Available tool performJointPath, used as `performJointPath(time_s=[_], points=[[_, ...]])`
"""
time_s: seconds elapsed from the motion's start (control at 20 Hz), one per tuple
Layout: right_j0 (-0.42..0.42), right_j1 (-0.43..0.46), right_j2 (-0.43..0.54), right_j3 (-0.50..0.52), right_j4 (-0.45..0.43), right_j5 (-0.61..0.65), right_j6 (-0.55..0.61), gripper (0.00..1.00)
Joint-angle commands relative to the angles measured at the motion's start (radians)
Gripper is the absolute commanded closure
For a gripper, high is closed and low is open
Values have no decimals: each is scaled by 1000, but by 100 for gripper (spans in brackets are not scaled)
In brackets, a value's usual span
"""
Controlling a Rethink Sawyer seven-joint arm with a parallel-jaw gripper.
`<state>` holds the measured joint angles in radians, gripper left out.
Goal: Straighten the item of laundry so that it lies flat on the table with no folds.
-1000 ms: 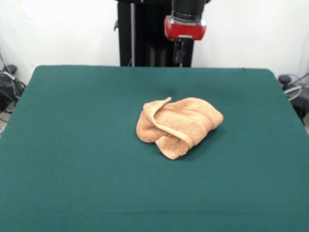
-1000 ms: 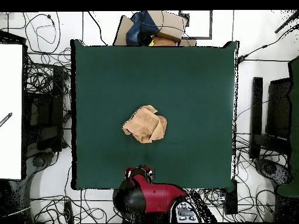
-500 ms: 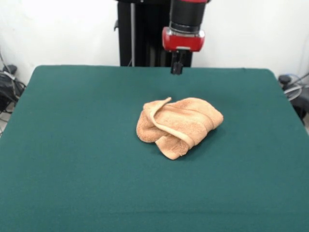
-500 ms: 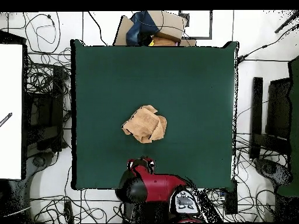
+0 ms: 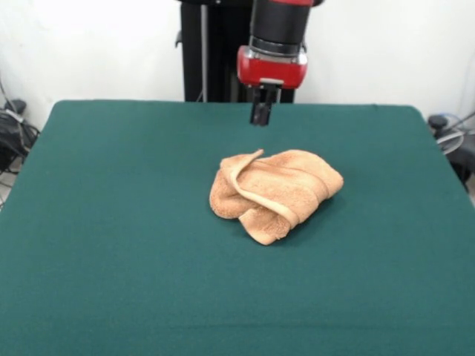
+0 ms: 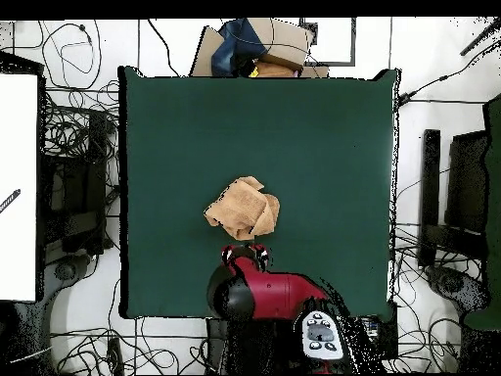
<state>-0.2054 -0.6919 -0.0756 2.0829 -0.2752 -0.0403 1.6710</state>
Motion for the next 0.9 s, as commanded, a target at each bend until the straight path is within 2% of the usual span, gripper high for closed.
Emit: performJointPath(time_s=[0.05, 0.55, 0.9], points=[[-11, 35, 27, -160, 21, 114, 80, 100], [21, 152, -10, -220, 7, 50, 117, 100], [27, 165, -12, -224, -2, 57, 116, 100]])
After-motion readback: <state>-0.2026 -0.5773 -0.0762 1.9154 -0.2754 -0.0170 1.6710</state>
